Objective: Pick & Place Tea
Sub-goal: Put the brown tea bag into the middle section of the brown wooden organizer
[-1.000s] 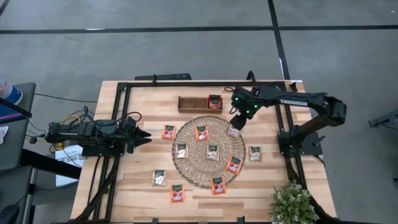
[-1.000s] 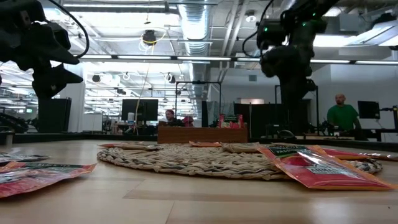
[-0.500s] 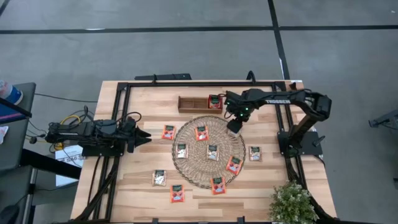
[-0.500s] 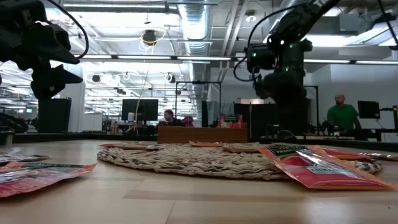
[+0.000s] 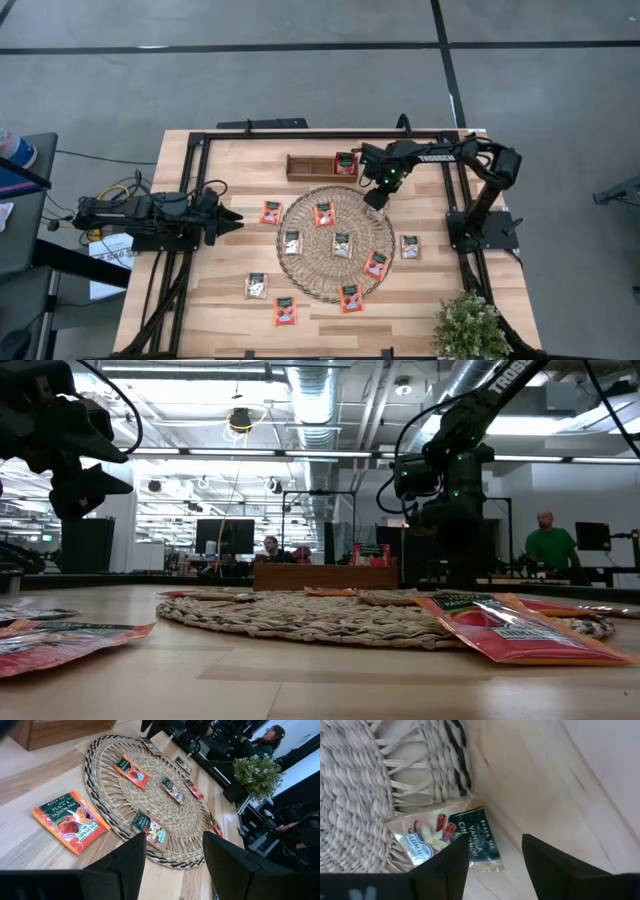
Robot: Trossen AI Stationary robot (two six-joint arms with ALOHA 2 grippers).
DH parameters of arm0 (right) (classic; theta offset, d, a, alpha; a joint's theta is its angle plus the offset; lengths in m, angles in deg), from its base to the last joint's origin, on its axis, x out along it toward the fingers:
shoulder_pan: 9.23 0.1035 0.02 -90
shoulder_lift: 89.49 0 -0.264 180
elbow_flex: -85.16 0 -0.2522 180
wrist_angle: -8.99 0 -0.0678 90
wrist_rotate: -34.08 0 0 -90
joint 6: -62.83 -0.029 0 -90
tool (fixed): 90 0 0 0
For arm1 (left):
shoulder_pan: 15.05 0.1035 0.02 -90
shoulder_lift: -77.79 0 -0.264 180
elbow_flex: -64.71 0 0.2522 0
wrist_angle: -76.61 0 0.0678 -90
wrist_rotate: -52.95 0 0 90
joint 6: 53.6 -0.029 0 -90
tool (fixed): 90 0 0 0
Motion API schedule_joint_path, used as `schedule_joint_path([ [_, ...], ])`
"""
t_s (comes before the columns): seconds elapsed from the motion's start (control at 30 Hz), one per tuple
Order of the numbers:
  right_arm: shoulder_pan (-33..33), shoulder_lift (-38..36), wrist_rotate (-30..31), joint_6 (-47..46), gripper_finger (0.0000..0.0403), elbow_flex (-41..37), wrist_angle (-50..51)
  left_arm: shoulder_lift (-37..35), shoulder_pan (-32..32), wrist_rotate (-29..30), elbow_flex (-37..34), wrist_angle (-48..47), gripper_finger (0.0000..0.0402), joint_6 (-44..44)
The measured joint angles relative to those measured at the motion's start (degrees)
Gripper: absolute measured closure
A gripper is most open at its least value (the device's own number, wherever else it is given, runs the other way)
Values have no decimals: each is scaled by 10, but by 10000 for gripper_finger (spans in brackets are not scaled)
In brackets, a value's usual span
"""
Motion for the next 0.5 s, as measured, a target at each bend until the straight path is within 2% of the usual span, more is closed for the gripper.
schedule_joint_path([
  [0.5, -1, 4, -1, 15, 239, -13, -16, 0, 0, 0, 0, 0, 214, 0],
])
